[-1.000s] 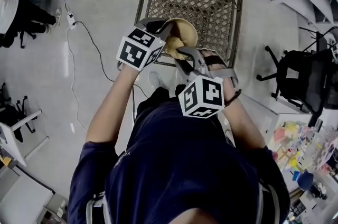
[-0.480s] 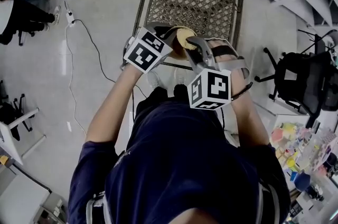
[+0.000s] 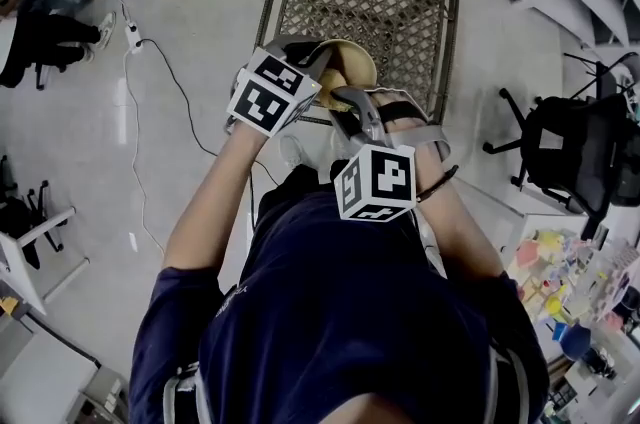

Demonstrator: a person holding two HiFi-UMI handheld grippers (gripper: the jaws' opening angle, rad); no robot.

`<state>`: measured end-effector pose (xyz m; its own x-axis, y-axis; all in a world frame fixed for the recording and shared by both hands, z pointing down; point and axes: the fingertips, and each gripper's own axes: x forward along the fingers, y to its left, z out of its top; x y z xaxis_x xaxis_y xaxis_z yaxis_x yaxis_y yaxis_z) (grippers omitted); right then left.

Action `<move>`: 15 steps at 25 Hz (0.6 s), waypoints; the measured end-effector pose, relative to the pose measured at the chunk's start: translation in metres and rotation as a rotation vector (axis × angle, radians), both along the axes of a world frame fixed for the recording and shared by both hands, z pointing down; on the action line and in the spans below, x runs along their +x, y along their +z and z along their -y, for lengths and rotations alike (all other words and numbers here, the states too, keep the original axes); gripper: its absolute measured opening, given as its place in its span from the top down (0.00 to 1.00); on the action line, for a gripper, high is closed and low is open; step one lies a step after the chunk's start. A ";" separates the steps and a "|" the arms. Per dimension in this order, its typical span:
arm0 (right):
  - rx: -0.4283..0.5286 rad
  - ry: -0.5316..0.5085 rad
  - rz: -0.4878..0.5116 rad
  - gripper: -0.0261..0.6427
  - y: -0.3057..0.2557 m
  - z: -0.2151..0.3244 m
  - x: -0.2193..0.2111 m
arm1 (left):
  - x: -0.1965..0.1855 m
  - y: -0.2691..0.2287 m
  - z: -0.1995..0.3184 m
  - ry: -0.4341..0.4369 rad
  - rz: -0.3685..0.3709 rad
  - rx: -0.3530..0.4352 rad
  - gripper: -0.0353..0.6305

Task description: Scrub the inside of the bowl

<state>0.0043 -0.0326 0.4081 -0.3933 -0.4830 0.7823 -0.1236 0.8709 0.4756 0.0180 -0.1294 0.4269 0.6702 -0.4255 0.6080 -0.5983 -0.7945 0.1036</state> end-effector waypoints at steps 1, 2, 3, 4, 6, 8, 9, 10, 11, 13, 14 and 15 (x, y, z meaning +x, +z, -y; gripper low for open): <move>0.023 0.004 0.009 0.85 -0.004 0.003 -0.002 | 0.003 -0.001 -0.001 0.005 -0.002 0.001 0.94; 0.032 0.003 0.014 0.85 -0.006 0.005 -0.003 | 0.004 -0.002 -0.002 0.008 -0.004 0.003 0.94; 0.022 -0.008 0.016 0.85 -0.006 0.003 -0.003 | 0.004 -0.003 -0.002 0.008 -0.003 0.004 0.94; -0.006 -0.024 0.014 0.85 -0.004 -0.002 -0.002 | 0.002 -0.002 -0.001 0.005 0.003 0.006 0.94; -0.074 -0.048 -0.010 0.85 0.003 -0.012 0.007 | -0.006 0.001 0.001 -0.005 0.026 0.010 0.94; -0.104 -0.038 -0.056 0.85 0.009 -0.012 0.020 | -0.012 0.006 0.000 -0.009 0.040 0.000 0.94; -0.100 -0.026 -0.077 0.85 0.009 -0.007 0.026 | -0.013 0.008 0.000 -0.009 0.044 -0.007 0.93; -0.086 -0.011 -0.094 0.85 0.008 -0.001 0.031 | -0.014 0.011 -0.002 -0.005 0.047 -0.015 0.94; -0.067 0.005 -0.105 0.85 0.005 0.007 0.035 | -0.013 0.013 -0.004 0.001 0.048 -0.023 0.94; -0.030 0.030 -0.107 0.85 -0.002 0.021 0.037 | -0.009 0.014 -0.008 0.016 0.043 -0.041 0.94; -0.016 0.033 -0.101 0.85 -0.005 0.025 0.036 | -0.007 0.014 -0.009 0.024 0.042 -0.047 0.94; -0.001 0.026 -0.095 0.85 -0.008 0.028 0.033 | -0.006 0.014 -0.010 0.034 0.045 -0.050 0.94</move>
